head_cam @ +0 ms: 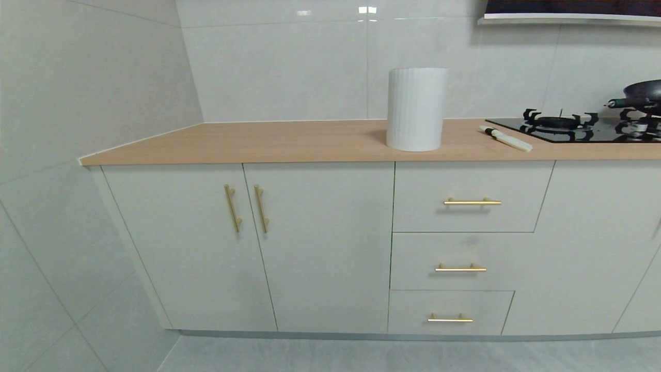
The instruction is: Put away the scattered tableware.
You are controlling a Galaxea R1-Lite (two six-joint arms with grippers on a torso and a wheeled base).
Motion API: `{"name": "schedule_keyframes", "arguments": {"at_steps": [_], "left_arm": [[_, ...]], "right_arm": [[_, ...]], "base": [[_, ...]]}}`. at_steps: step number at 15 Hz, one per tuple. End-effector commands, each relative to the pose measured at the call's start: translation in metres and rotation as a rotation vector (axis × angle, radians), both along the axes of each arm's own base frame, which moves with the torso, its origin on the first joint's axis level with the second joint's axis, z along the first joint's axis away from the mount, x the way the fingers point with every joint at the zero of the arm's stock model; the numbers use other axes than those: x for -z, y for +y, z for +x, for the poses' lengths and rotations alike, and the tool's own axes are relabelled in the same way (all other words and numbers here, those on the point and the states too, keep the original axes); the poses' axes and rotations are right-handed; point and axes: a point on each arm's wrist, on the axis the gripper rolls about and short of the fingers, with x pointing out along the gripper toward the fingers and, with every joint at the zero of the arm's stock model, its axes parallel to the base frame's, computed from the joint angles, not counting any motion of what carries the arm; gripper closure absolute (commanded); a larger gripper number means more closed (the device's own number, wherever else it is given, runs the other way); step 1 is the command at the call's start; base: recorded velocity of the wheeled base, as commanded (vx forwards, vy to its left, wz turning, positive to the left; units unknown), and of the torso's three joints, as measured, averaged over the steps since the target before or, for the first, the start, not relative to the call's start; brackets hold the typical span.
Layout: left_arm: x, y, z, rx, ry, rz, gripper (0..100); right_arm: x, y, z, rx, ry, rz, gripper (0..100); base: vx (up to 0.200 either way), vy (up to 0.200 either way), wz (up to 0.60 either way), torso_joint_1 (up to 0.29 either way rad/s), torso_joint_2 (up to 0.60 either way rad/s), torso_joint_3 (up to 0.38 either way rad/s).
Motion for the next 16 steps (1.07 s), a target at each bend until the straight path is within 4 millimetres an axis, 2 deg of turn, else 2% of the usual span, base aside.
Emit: {"name": "schedule_keyframes", "arguments": {"at_steps": [1,2,3,6,16], "left_arm": [[0.0000,0.0000,0.0000,0.000,-0.001,0.000,0],[0.0000,0.0000,0.0000,0.000,-0.001,0.000,0],[0.0000,0.0000,0.0000,0.000,-0.001,0.000,0],[0.0000,0.0000,0.0000,0.000,-0.001,0.000,0],[0.0000,0.0000,0.0000,0.000,-0.001,0.009,0]], "right_arm": [[0.0219,0.0008,0.0082,-0.040,0.061,0.014,0],[0.0227,0.0008,0.0083,-0.042,0.069,0.016,0],[0.0316,0.0011,0.0085,-0.051,0.161,0.020,0],[0.0317,0.0015,0.0086,-0.077,0.156,0.083,0],[0.0317,0.0015,0.0085,-0.080,0.153,0.115,0]], "base": [[0.000,0.000,0.00,0.000,0.00,0.000],[0.000,0.000,0.00,0.000,0.00,0.000],[0.000,0.000,0.00,0.000,0.00,0.000],[0.000,0.000,0.00,0.000,0.00,0.000],[0.000,0.000,0.00,0.000,0.00,0.000]]}}
